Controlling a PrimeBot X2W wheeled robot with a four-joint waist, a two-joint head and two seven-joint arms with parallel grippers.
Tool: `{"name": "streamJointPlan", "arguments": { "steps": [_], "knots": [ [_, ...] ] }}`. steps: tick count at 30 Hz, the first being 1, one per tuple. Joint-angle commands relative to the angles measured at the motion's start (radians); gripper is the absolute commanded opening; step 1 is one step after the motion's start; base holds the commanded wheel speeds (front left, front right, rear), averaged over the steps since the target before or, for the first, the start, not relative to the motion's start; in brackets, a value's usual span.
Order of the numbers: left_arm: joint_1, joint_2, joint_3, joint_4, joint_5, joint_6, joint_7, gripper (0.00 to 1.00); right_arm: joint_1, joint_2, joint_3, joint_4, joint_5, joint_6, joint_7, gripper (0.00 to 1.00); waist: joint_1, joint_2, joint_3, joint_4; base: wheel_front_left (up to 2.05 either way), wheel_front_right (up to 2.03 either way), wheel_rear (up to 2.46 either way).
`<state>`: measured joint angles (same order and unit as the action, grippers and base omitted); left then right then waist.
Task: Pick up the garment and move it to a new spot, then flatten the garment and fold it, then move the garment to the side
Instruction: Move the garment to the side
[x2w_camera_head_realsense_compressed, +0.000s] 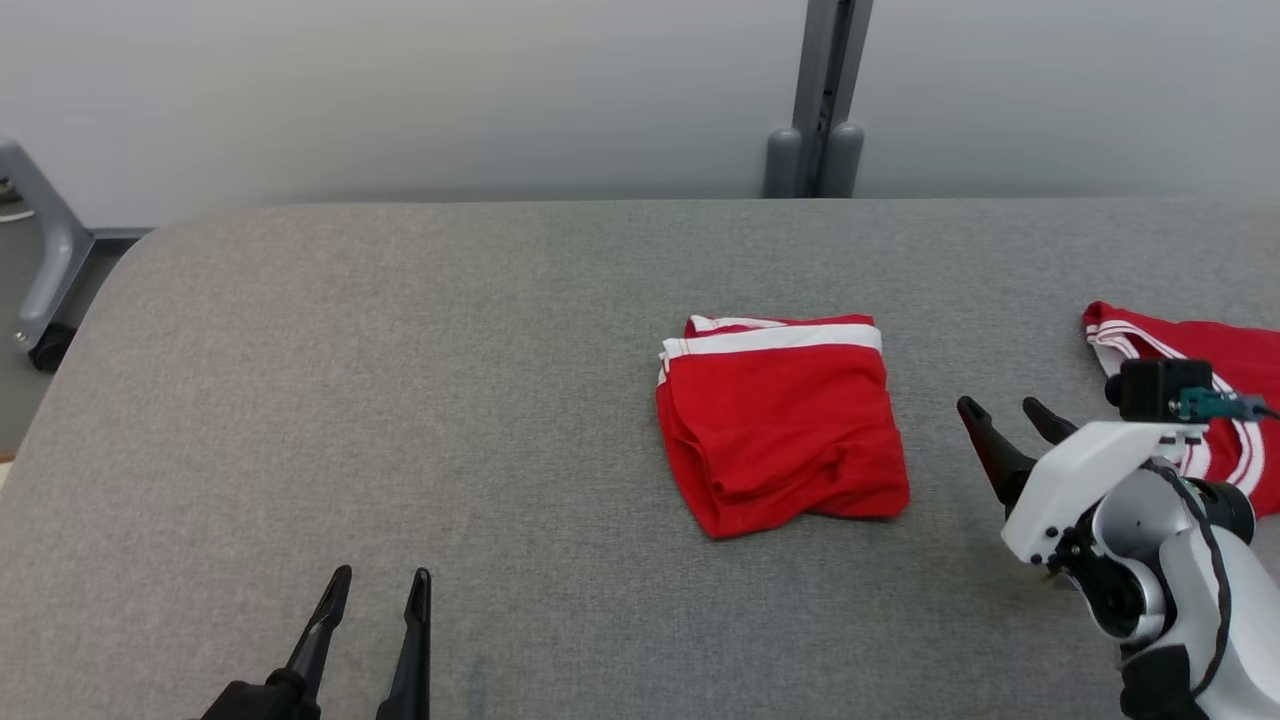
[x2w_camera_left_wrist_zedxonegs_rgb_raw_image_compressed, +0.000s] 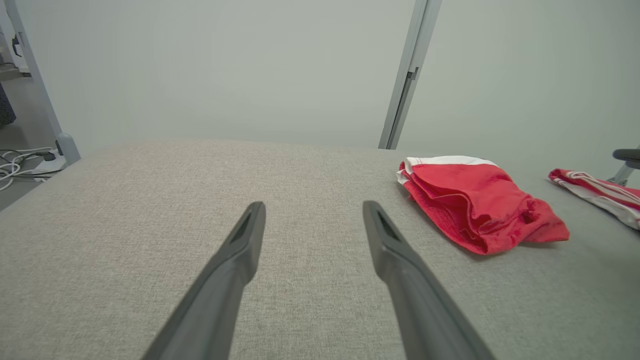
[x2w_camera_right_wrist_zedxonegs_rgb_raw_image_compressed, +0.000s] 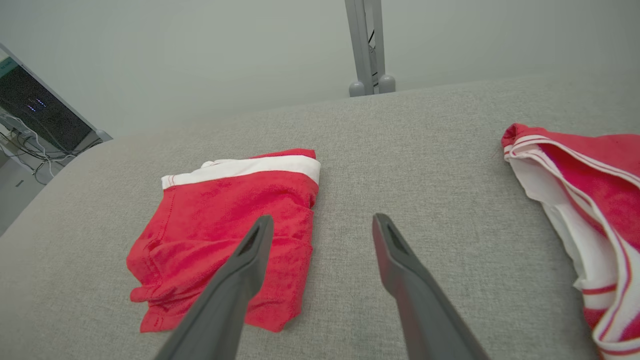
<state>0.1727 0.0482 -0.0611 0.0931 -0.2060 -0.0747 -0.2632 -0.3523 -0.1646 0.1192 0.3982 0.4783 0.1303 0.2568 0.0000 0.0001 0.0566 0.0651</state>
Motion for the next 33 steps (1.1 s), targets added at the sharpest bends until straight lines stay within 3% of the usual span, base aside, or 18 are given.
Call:
{"name": "streamJointPlan", "arguments": {
  "steps": [1,6,12,17,18,19,20,27,33],
  "knots": [
    [-0.015,0.005,-0.001,0.004,0.005,-0.002,-0.002,1.0,-0.015,0.0,0.005,0.014,0.007,0.001,0.022,1.0,0.0,-0.0001,0.03,0.03,0.0,0.0,0.0],
    [-0.069,0.004,-0.036,0.024,-0.007,-0.004,-0.002,1.0,-0.135,0.022,-0.044,0.175,0.051,0.001,0.159,1.0,0.0,-0.0001,0.073,0.091,0.0,0.0,0.0],
    [-0.103,0.005,-0.073,0.034,-0.024,0.007,-0.002,1.0,-0.221,0.04,-0.099,0.36,-0.019,0.001,0.14,1.0,0.0,-0.0001,0.101,0.152,0.0,0.0,0.0],
    [-0.114,0.004,-0.088,0.029,-0.031,0.016,-0.002,1.0,-0.262,0.069,-0.108,0.486,0.0,0.001,0.133,1.0,0.0,-0.0001,0.119,0.174,0.0,0.0,0.0],
    [-0.116,0.004,-0.086,0.027,-0.032,0.018,-0.002,1.0,-0.265,0.074,-0.103,0.5,0.005,0.0,0.132,0.97,0.0,-0.0001,0.121,0.173,0.0,0.0,0.0],
    [-0.119,0.004,-0.086,0.026,-0.033,0.019,-0.002,1.0,-0.27,0.078,-0.102,0.509,0.013,0.0,0.123,0.38,0.0,-0.0001,0.123,0.17,0.0,0.0,0.0],
    [-0.121,0.004,-0.085,0.025,-0.035,0.022,-0.002,1.0,-0.277,0.082,-0.1,0.515,0.021,0.0,0.111,0.0,0.0,-0.0001,0.124,0.164,0.0,0.0,0.0],
    [-0.123,0.004,-0.064,0.012,-0.033,0.028,-0.002,1.0,-0.313,0.077,-0.021,0.454,0.105,0.001,0.046,0.0,0.0,-0.0001,0.127,0.066,0.0,0.0,0.0],
    [-0.119,0.005,-0.033,-0.011,-0.03,0.03,-0.002,1.0,-0.304,-0.02,0.082,0.315,0.147,0.001,0.07,0.0,0.0,-0.0001,0.131,-0.057,0.0,0.0,0.0]
  ]
}}
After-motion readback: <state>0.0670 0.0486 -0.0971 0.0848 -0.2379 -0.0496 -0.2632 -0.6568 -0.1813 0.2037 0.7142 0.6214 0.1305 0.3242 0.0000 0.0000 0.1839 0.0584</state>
